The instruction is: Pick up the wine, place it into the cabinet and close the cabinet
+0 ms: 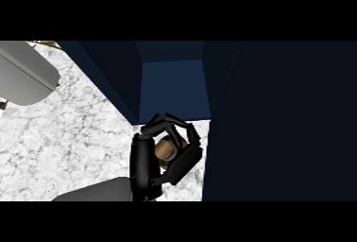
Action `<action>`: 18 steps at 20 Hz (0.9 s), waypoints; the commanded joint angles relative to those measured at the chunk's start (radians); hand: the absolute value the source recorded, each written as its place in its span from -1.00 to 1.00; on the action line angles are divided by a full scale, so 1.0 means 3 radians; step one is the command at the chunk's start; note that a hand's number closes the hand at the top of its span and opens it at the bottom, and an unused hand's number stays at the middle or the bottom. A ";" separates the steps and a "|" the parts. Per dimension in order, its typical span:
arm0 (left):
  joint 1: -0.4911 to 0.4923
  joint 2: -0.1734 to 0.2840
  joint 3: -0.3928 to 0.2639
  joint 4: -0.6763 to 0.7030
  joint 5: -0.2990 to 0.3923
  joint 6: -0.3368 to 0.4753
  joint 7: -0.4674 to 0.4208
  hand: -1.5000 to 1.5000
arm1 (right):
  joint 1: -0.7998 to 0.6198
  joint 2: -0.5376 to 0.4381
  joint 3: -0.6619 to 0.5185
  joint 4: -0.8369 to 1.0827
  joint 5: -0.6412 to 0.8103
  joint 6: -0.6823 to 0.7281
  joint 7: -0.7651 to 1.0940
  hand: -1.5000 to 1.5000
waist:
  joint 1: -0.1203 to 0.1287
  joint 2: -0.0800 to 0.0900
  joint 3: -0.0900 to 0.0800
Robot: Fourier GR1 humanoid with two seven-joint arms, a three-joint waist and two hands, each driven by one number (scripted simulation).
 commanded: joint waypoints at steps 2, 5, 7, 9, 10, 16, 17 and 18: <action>0.0061 -0.0151 -0.0042 0.0223 0.0078 0.0035 -0.0216 1.00 | -0.0018 -0.0035 -0.0116 -0.0064 -0.0202 -0.0001 0.0042 -1.00 | -0.0017 0.0011 -0.0004; -0.0038 -0.0046 -0.0005 0.0190 0.0196 0.0035 -0.0278 1.00 | -0.0041 0.0000 -0.0108 -0.0012 -0.0162 -0.0032 0.0041 -1.00 | 0.0014 0.0004 -0.0002; -0.0060 -0.0176 0.0069 0.0342 0.0244 0.0035 -0.0302 1.00 | 0.0027 0.0030 -0.0057 -0.0083 -0.0191 0.0014 0.0009 -1.00 | -0.0046 0.0017 -0.0005; -0.0121 -0.0265 0.0099 0.0377 0.0310 0.0031 -0.0346 1.00 | 0.0001 0.0010 -0.0107 -0.0001 -0.0206 0.0078 -0.0072 -1.00 | -0.0032 0.0014 -0.0001; -0.0136 -0.0314 0.0107 0.0441 0.0322 0.0024 -0.0372 1.00 | 0.0010 -0.0042 -0.0132 -0.0038 -0.0288 0.0078 0.0023 -1.00 | -0.0062 0.0020 -0.0003; -0.0205 -0.0244 0.0295 0.0353 0.0532 -0.0185 -0.0507 1.00 | 0.0043 -0.0003 -0.0150 0.0032 -0.0240 0.0105 -0.0066 -1.00 | -0.0069 0.0035 -0.0006; -0.0195 -0.0242 0.0325 0.0405 0.0560 -0.0212 -0.0543 1.00 | -0.0018 -0.0041 -0.0184 0.0075 -0.0276 0.0118 -0.0058 -1.00 | -0.0057 0.0043 -0.0007; -0.0228 -0.0407 0.0368 0.0489 0.0573 -0.0172 -0.0592 1.00 | 0.0004 -0.0013 -0.0154 -0.0035 -0.0310 0.0057 0.0014 -1.00 | -0.0088 0.0035 -0.0008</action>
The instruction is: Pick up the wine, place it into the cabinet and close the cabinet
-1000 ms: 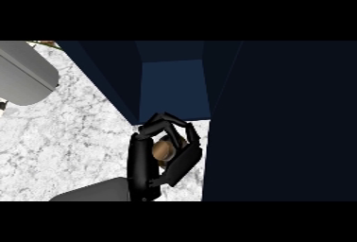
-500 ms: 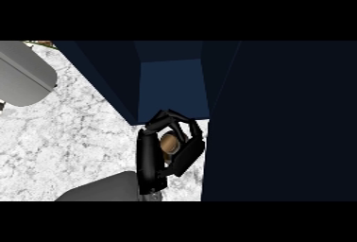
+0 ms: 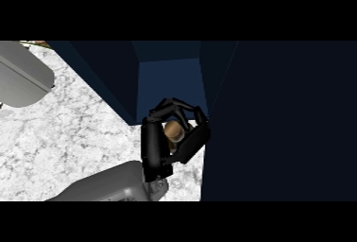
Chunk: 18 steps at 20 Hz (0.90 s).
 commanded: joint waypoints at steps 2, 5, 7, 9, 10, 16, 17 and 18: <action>-0.0033 -0.0023 0.0241 -0.0027 0.0245 -0.0233 -0.0165 1.00 | 0.0004 0.0037 0.0006 -0.0032 -0.0043 -0.0045 0.0023 -1.00 | 0.0023 -0.0001 -0.0001; -0.0023 -0.0075 0.0413 0.0122 0.0396 -0.0376 -0.0252 1.00 | 0.0010 -0.0005 -0.0034 -0.0082 -0.0167 -0.0027 0.0074 -1.00 | -0.0012 0.0007 -0.0003; -0.0091 -0.0176 0.0535 0.0323 0.0446 -0.0441 -0.0359 1.00 | -0.0012 -0.0002 -0.0036 0.0023 -0.0089 0.0046 -0.0042 -1.00 | -0.0033 0.0029 0.0001; -0.0166 -0.0176 0.0650 0.0404 0.0561 -0.0661 -0.0434 1.00 | -0.0004 -0.0006 -0.0077 0.0044 -0.0135 0.0073 -0.0076 -1.00 | -0.0041 0.0024 0.0004; -0.0054 -0.0245 0.0632 0.0475 0.0571 -0.0642 -0.0538 1.00 | 0.0019 -0.0051 -0.0052 -0.0075 -0.0176 0.0057 0.0041 -1.00 | -0.0056 0.0021 -0.0001; -0.0105 -0.0345 0.0988 0.1060 0.0922 -0.1273 -0.0973 1.00 | -0.0035 -0.0037 -0.0061 0.0049 -0.0130 0.0071 -0.0015 -1.00 | 0.0005 0.0015 0.0007; 0.0075 -0.0351 0.0994 0.1092 0.0945 -0.1318 -0.1168 1.00 | 0.0031 -0.0052 -0.0124 0.0020 -0.0139 0.0091 -0.0039 -1.00 | -0.0002 0.0014 0.0005; 0.0028 -0.0509 0.1045 0.1255 0.0996 -0.1399 -0.1282 1.00 | -0.0027 -0.0022 -0.0035 -0.0009 -0.0099 0.0052 -0.0001 -1.00 | 0.0011 0.0010 0.0005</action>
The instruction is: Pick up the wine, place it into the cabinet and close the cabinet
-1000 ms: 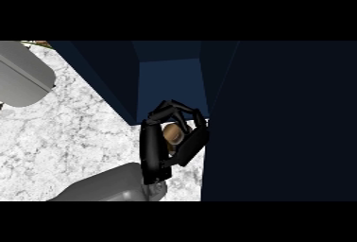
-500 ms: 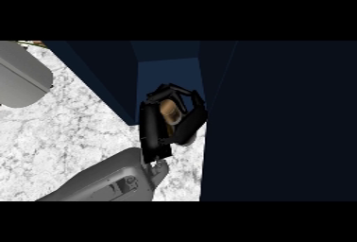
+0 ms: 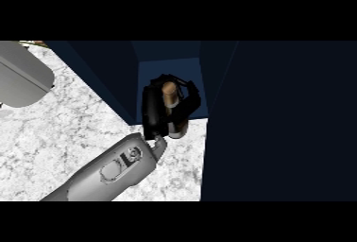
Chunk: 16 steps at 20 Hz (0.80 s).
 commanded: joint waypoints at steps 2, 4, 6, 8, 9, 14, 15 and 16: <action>0.0242 -0.0267 0.0297 0.0454 0.0253 -0.0481 -0.0751 1.00 | 0.0026 -0.0041 -0.0039 -0.0043 -0.0064 0.0048 0.0007 -1.00 | 0.0006 -0.0002 -0.0001; 0.0219 -0.0371 0.0422 0.0738 0.0328 -0.0690 -0.1023 1.00 | 0.0016 -0.0026 -0.0040 0.0009 0.0001 0.0045 -0.0026 -1.00 | 0.0023 -0.0006 0.0003; 0.0290 -0.0402 0.0598 0.0913 0.0454 -0.0927 -0.1322 1.00 | -0.0047 -0.0015 -0.0052 0.0059 -0.0017 0.0004 -0.0017 -1.00 | 0.0054 0.0001 0.0001; 0.0231 -0.0481 0.0795 0.1229 0.0569 -0.1193 -0.1592 1.00 | -0.0003 -0.0061 -0.0152 0.0016 -0.0087 0.0014 -0.0001 -1.00 | 0.0062 -0.0033 0.0007; 0.0250 -0.0616 0.0822 0.1393 0.0588 -0.1233 -0.1736 1.00 | 0.0014 -0.0070 -0.0107 -0.0038 -0.0117 -0.0003 0.0080 -1.00 | 0.0055 -0.0036 0.0007; 0.0066 -0.0625 0.1125 0.1943 0.0751 -0.1461 -0.2313 1.00 | -0.0012 0.0018 -0.0094 0.0112 -0.0044 0.0037 -0.0089 -1.00 | -0.0002 -0.0009 0.0012; 0.0014 -0.0626 0.1269 0.2128 0.0773 -0.1635 -0.2432 1.00 | 0.0052 -0.0009 -0.0103 -0.0015 -0.0111 0.0001 0.0020 -1.00 | 0.0026 -0.0033 0.0011; 0.0092 -0.0628 0.1238 0.2184 0.0793 -0.1739 -0.2588 1.00 | -0.0102 -0.0053 -0.0079 0.0046 -0.0035 -0.0021 0.0043 -1.00 | 0.0039 -0.0011 0.0006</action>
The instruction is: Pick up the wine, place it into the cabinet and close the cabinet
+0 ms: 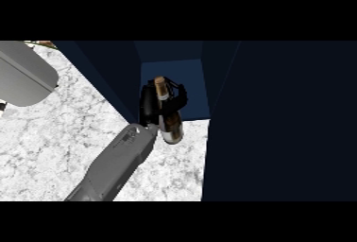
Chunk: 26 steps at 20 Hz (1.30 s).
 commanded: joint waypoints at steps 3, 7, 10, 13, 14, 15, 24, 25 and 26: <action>-0.0101 -0.0068 0.0240 0.0747 0.0253 -0.0402 -0.0712 1.00 | -0.0147 -0.0083 -0.0092 0.0075 -0.0121 -0.0046 0.0091 -1.00 | -0.0018 0.0014 -0.0005; -0.0522 -0.0068 0.0402 0.1127 0.0364 -0.0517 -0.0753 1.00 | -0.0115 0.0006 0.0026 0.0077 -0.0026 -0.0012 0.0017 -1.00 | -0.0064 0.0020 -0.0002; -0.0538 -0.0068 0.0453 0.1303 0.0439 -0.0589 -0.1015 1.00 | -0.0088 0.0003 0.0020 0.0138 -0.0101 0.0019 0.0031 -1.00 | -0.0046 0.0009 0.0000; -0.0811 -0.0069 0.0537 0.1463 0.0499 -0.0627 -0.0895 1.00 | -0.0117 -0.0024 -0.0029 0.0147 -0.0185 0.0035 0.0031 -1.00 | -0.0118 0.0030 0.0000; -0.0816 -0.0069 0.0591 0.1557 0.0479 -0.0657 -0.0983 1.00 | -0.0145 -0.0015 0.0041 0.0119 -0.0120 0.0010 0.0068 -1.00 | -0.0082 0.0034 -0.0003; -0.0872 -0.0069 0.0581 0.1585 0.0507 -0.0648 -0.0980 1.00 | -0.0091 -0.0057 -0.0039 0.0126 -0.0186 0.0032 0.0087 -1.00 | -0.0079 0.0014 0.0000; -0.1287 -0.0071 0.0688 0.2004 0.0423 -0.0594 -0.1017 1.00 | -0.0119 -0.0016 0.0044 0.0091 -0.0002 0.0020 0.0056 -1.00 | -0.0052 0.0031 0.0001; -0.1306 -0.0071 0.0690 0.2023 0.0439 -0.0638 -0.0976 1.00 | -0.0059 -0.0002 -0.0048 0.0219 -0.0054 0.0092 -0.0058 -1.00 | -0.0062 0.0027 0.0005; -0.1393 -0.0032 0.0718 0.2061 0.0437 -0.0598 -0.0952 1.00 | -0.0134 0.0004 -0.0018 0.0137 -0.0033 0.0007 0.0006 -1.00 | -0.0057 0.0032 0.0002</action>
